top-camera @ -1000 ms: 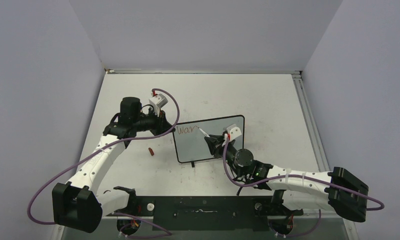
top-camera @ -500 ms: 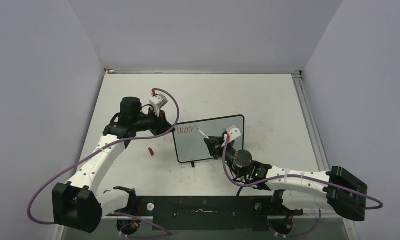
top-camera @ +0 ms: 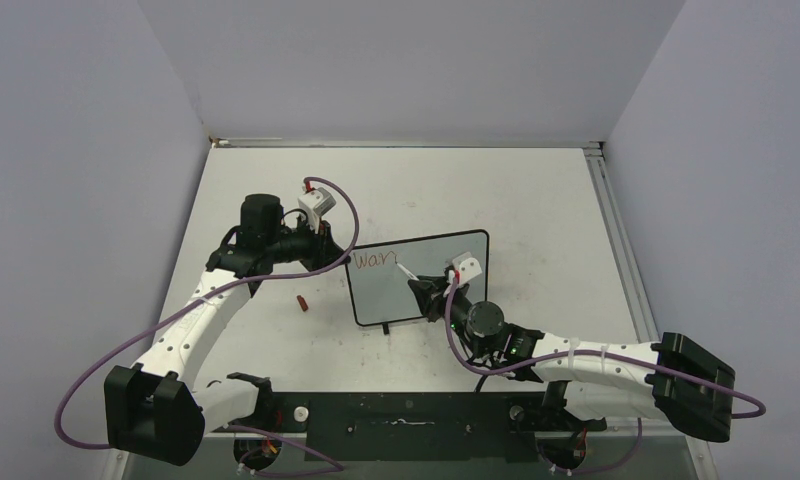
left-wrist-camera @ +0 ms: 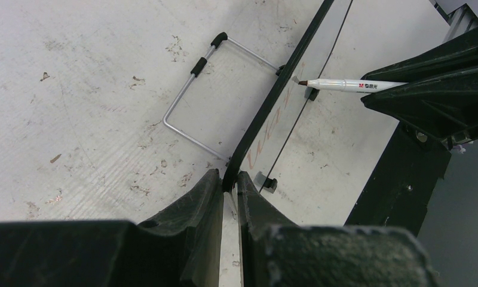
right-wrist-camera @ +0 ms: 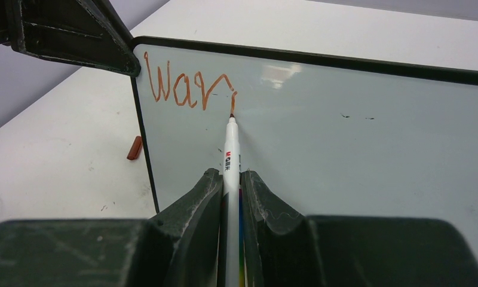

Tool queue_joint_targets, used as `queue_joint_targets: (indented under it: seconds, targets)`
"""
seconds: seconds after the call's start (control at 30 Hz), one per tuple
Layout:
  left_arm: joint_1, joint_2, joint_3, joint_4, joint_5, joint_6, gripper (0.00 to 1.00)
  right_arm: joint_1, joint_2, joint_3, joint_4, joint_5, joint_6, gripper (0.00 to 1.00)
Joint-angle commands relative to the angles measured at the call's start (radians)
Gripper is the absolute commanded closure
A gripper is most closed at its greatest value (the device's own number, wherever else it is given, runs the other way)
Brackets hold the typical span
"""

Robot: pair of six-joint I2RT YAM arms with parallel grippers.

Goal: Write a sentence on the whiteboard

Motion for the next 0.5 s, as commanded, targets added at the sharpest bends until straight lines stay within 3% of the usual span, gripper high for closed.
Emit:
queue_joint_targets:
  seconds: [0.0,0.47]
  targets:
    - [0.007,0.003,0.0,-0.032,-0.035,0.021,1.0,0.0,-0.006,0.02,0.042,0.028,-0.018,0.95]
    - [0.007,0.003,0.001,-0.033,-0.034,0.02,1.0,0.0,-0.02,0.039,0.08,0.085,-0.062,0.95]
